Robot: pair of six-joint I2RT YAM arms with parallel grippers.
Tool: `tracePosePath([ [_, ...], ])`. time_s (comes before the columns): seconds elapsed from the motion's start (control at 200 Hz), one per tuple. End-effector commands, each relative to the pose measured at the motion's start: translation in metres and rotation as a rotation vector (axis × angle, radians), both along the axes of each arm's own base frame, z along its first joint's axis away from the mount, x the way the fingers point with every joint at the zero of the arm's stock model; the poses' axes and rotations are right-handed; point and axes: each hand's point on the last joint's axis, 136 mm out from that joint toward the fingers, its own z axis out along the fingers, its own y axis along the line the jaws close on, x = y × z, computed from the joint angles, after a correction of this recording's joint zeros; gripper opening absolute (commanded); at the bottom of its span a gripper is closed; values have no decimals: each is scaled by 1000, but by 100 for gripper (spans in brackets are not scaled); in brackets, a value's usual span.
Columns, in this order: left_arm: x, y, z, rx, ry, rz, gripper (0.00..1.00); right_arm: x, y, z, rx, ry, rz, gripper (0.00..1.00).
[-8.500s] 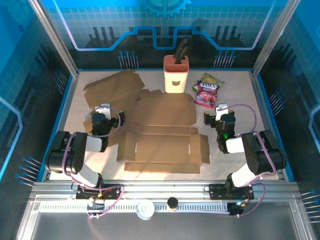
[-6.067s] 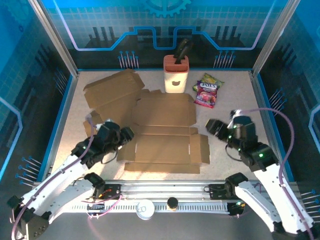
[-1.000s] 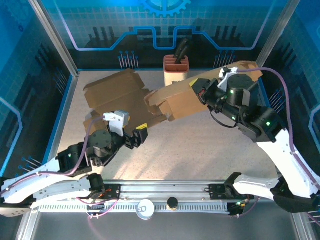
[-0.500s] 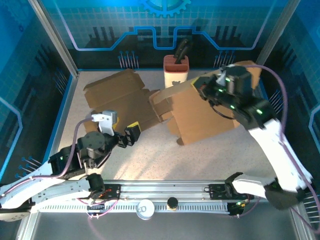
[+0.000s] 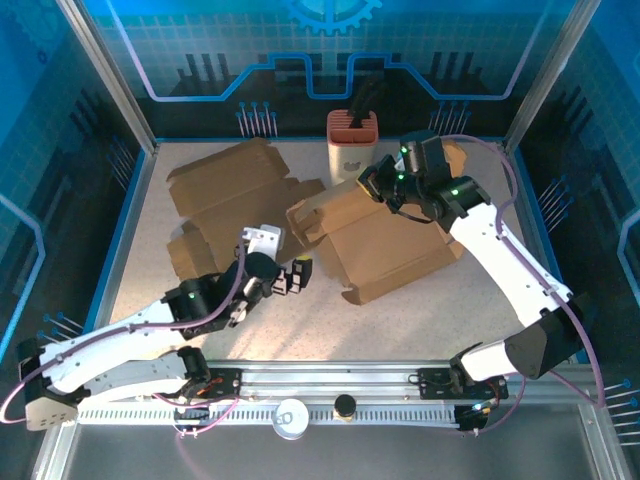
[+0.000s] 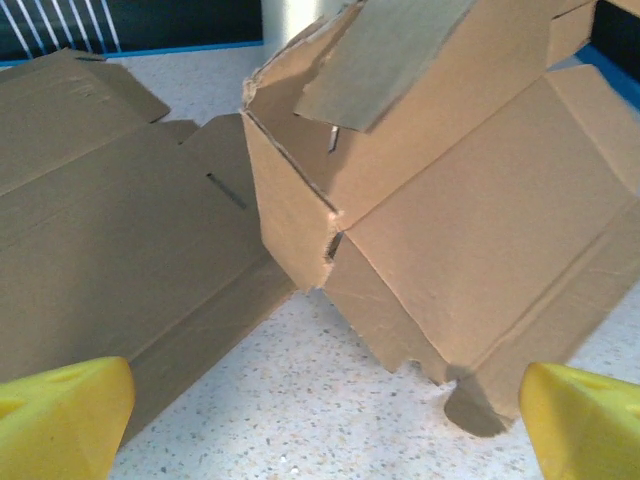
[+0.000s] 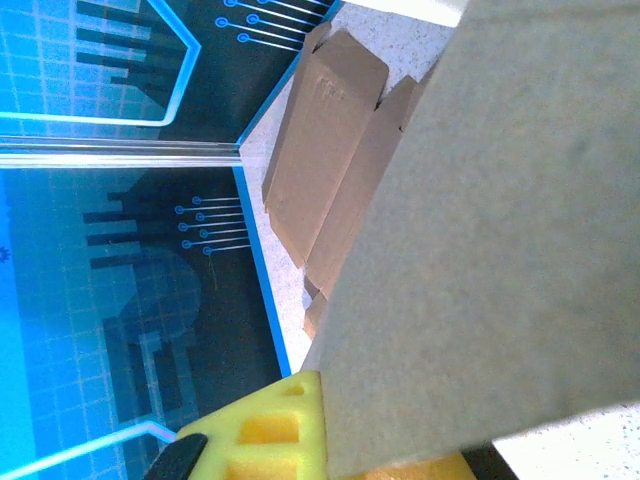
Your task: Fold the paper box
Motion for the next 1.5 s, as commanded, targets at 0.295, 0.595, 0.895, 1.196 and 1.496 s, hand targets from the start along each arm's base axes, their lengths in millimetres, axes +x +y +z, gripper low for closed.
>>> tracePosePath([
  [0.295,56,4,-34,88,-53,136,99,-3,1,1,67,-12,9,0],
  [0.595,81,32,-45,194,-91,237,98,-8,0,-4,87,-1,27,0],
  [0.895,79,19,-70,307,-85,103,43,-7,4,-33,123,30,26,0],
  [1.196,51,14,-74,220,-23,38,0,15,2,-48,237,-147,32,11],
  [1.496,41,8,-79,183,45,40,0,11,-10,-54,293,-191,-72,28],
])
